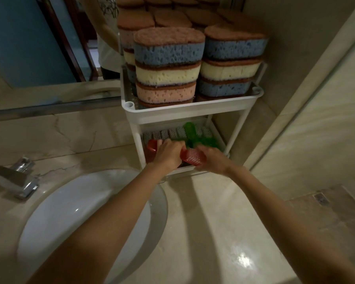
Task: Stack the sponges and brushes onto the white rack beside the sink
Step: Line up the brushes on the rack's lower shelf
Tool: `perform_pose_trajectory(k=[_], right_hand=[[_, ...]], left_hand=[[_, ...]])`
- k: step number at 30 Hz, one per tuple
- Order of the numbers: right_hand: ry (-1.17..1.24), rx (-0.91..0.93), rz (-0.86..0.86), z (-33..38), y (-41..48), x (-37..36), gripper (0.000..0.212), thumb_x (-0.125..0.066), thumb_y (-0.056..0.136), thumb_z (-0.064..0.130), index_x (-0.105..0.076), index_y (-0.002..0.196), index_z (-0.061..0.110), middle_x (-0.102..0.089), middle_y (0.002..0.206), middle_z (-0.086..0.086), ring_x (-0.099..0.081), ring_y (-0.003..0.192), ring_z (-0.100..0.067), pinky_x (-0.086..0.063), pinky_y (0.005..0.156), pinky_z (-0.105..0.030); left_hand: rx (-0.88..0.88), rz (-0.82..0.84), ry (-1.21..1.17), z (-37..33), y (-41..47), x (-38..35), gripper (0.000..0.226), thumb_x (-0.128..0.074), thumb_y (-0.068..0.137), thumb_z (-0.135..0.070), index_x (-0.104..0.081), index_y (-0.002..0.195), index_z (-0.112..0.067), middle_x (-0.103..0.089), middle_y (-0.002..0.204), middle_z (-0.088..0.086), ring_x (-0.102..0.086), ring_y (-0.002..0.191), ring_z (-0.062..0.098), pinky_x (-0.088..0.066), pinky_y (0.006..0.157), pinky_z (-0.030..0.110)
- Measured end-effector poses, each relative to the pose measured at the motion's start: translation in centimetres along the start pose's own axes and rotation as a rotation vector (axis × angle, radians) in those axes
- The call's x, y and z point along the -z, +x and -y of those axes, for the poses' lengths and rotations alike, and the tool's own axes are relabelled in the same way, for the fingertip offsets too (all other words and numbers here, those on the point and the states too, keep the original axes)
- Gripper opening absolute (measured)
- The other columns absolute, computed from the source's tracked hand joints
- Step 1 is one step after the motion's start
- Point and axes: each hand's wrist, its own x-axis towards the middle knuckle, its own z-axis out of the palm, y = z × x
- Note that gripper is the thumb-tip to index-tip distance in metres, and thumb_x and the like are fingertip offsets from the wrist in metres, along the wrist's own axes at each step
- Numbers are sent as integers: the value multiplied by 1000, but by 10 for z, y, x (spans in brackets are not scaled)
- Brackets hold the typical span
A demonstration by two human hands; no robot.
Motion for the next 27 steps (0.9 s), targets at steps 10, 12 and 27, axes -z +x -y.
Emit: perform_pose_trajectory(k=[10,12,27], right_hand=[[198,-539,-318,-16,8,-4,42,-58,88,32,-54,116,0,-61,113,-19,-60,101,-33,-47,80,-34],[130,-545,-301,-13,16,-5,41,-54,92,33,-54,117,1,-59,116,-18,-59,104,-33,-47,82,-34],[-195,-484,-173,-29,32,-14,42,-35,98,39,-52,118,7,-62,113,-15,-62,101,-30,-46,76,-32]], left_hand=[[117,59,-38,7,-5,-15,46,-50,90,-20,-41,136,-15,-49,134,11,-44,126,28,-26,106,36],[159,77,-28,8,-8,-21,41,-50,91,-20,-45,131,-11,-52,129,13,-48,122,29,-31,103,36],[176,188,-242,-3,3,-42,26,-49,89,-10,-59,112,-1,-62,117,18,-59,109,32,-49,90,40]])
